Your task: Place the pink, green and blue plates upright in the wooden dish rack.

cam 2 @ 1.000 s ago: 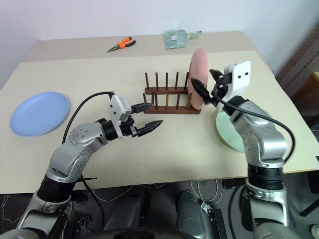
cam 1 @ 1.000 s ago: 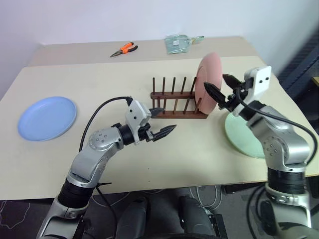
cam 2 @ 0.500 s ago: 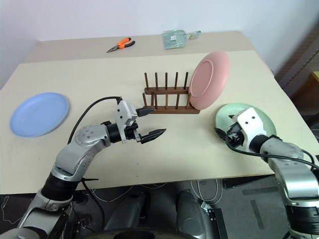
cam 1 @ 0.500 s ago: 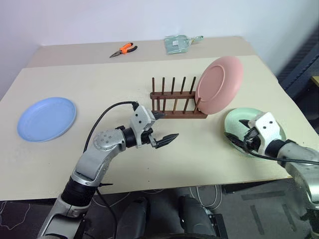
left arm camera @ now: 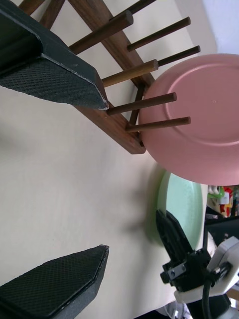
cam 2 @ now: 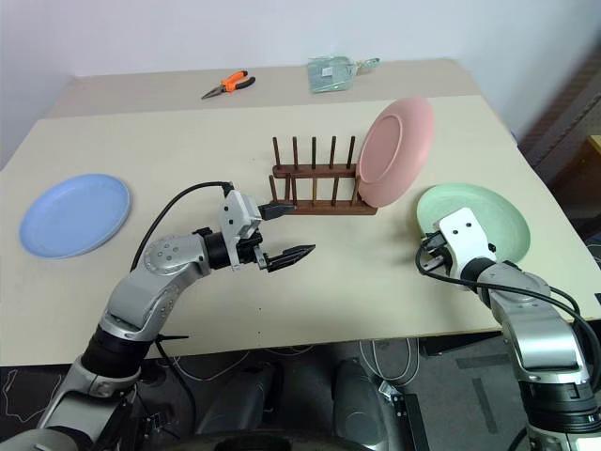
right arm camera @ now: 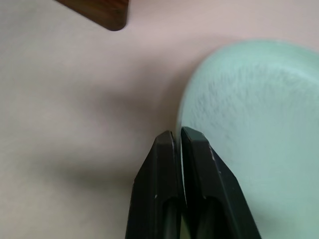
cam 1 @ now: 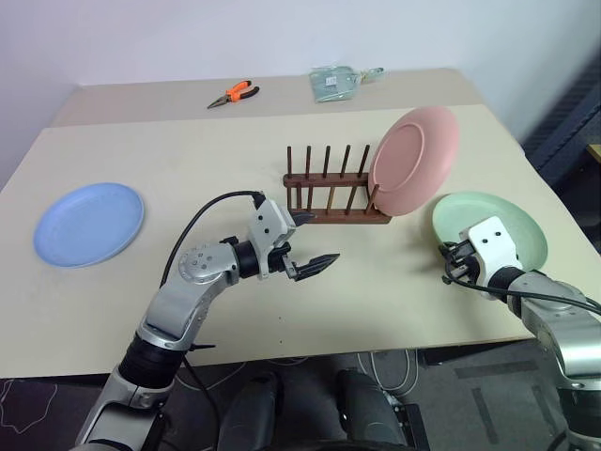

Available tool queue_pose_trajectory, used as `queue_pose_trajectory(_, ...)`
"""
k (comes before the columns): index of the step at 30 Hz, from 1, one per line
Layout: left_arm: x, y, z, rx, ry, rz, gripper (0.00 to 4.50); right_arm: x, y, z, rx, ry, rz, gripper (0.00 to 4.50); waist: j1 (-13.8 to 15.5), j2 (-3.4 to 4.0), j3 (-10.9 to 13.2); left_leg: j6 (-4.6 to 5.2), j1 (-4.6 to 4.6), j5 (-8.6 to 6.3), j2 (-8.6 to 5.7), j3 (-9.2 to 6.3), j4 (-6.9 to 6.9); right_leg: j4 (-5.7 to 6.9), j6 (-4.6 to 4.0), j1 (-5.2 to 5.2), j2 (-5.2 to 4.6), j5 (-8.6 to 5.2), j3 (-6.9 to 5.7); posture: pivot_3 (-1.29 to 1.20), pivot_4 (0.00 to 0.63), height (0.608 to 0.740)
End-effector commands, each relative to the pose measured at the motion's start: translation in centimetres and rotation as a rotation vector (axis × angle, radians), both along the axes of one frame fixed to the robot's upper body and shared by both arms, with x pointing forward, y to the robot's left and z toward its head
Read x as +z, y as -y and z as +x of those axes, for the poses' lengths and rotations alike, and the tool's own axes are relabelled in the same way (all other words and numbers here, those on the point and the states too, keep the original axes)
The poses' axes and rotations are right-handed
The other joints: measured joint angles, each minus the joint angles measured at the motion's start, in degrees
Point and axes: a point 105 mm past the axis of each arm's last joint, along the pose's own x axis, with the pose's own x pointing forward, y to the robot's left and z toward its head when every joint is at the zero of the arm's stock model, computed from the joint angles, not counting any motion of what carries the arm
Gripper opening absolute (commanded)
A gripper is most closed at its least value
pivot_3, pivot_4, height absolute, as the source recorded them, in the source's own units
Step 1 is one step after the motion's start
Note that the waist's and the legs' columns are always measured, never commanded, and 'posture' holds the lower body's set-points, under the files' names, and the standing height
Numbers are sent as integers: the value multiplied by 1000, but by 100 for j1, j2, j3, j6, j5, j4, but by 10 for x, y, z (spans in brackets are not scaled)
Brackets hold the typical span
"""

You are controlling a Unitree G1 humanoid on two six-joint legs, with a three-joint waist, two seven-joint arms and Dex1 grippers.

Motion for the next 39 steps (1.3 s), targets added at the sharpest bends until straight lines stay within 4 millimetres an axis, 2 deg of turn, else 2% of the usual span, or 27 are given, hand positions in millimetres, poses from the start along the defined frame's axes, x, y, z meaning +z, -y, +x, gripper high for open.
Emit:
queue_pose_trajectory(1, 5, 3, -2, -14, 32, -8, 4500, 36, 13, 6, -52, 143, -20, 51, 7, 0, 0, 0, 0, 0, 0, 0, 0, 0, 0, 0, 0, 0, 0, 0, 150, 740)
queue_pose_trajectory(3, 4, 3, -1, -11, 33, -9, 4500, 68, 25, 10, -91, 280, -70, 51, 7, 3, 2, 0, -1, 0, -1, 1, 0, 0, 0, 0, 0, 0, 0, 0, 150, 740)
queue_pose_trajectory(4, 4, 1, 1, -3, 40, -9, 4500, 91, 32, 12, -127, 376, -79, 51, 1, 5, 3, 0, 0, 0, -1, 2, 0, 0, 1, 0, 0, 0, 0, 0, 150, 740)
queue_pose_trajectory(6, 5, -2, 4, 18, 56, -10, 4500, 128, 40, 12, -172, 522, -46, 51, -12, 11, 7, 0, 0, 0, -1, 3, 0, 0, 0, -1, 0, 0, 1, 0, 150, 740)
queue_pose_trajectory(7, 5, -4, 7, 33, 66, -13, 4500, 150, 37, 11, -165, 605, 14, 51, -16, 15, 9, 0, 0, 0, -1, 3, 0, 0, 1, -2, 0, 1, 0, 0, 150, 740)
queue_pose_trajectory(9, 7, -8, 14, 72, 94, -19, 4500, 191, 14, 4, -66, 752, 188, 51, -16, 18, 10, 0, 1, 0, -1, 2, -1, 1, 1, -2, 0, 1, 0, 0, 150, 740)
queue_pose_trajectory(10, 8, -10, 17, 90, 107, -22, 4500, 205, 3, 0, -6, 795, 270, 51, -26, 18, 10, 0, 2, 0, 2, 1, -2, 1, 1, -1, 2, 1, 0, 0, 150, 740)
queue_pose_trajectory(11, 9, -13, 20, 107, 121, -26, 4500, 215, -9, -4, 55, 818, 340, 51, -21, 19, 9, 0, 2, 0, 6, 1, -5, 2, 2, -3, 4, 2, 0, 0, 150, 740)
queue_pose_trajectory(14, 10, -25, 31, 186, 168, -21, 4500, 245, -59, -27, 359, 856, 596, 51, -13, 18, 10, 0, 1, 0, 13, -7, -9, 1, 10, -3, 8, 7, -5, 0, 150, 740)
queue_pose_trajectory(16, 10, -32, 34, 219, 179, -28, 4500, 256, -85, -41, 520, 837, 724, 51, -12, 20, 11, 0, -2, 0, 12, -7, -7, 0, 9, -5, 6, 8, -4, 0, 150, 740)
queue_pose_trajectory(18, 10, -38, 36, 244, 186, -30, 4500, 261, -117, -54, 702, 771, 860, 51, -10, 21, 11, 0, -3, 0, 9, -6, -6, -1, 7, -7, 3, 7, -3, 0, 150, 740)
queue_pose_trajectory(20, 8, -44, 36, 262, 185, -23, 4500, 259, -152, -54, 813, 653, 1073, 51, -44, 23, 9, 0, -4, 0, 10, -8, -7, -1, -1, -8, 3, 3, -3, 0, 150, 740)
queue_pose_trajectory(22, 7, -49, 35, 276, 178, -24, 4500, 251, -167, -35, 759, 536, 1253, 51, -50, 26, 9, 0, 1, 0, 14, -7, -12, 5, -4, -14, 5, 6, -1, 0, 150, 740)
queue_pose_trajectory(25, 7, -53, 33, 289, 175, -23, 4500, 231, -183, -10, 656, 422, 1290, 51, -29, 27, 9, 0, 0, 1, 18, -7, -12, 8, -12, -19, 11, 10, 0, 0, 150, 740)
queue_pose_trajectory(27, 7, -55, 32, 298, 174, -23, 4500, 222, -188, -1, 621, 399, 1264, 51, -10, 27, 9, -1, -7, 1, 14, -7, -10, 5, -12, -23, 10, 11, -1, 0, 150, 740)
queue_pose_trajectory(31, 5, -59, 28, 311, 166, -16, 4500, 206, -179, 20, 508, 368, 1280, 51, -22, 28, 8, -1, -27, 1, 8, -5, -11, 10, 1, -47, 8, 19, 0, 0, 150, 740)
queue_pose_trajectory(35, 4, -59, 24, 309, 159, -14, 4500, 196, -178, 26, 473, 335, 1294, 51, -44, 29, 8, -11, -67, 8, 11, -3, -10, 37, -6, -104, 11, 24, 2, 0, 150, 740)
queue_pose_trajectory(39, 4, -58, 24, 307, 154, -13, 4500, 186, -181, 30, 454, 271, 1307, 51, -55, 29, 8, -17, -71, 12, 27, -3, -9, 40, -21, -111, 28, 34, 2, 0, 150, 740)
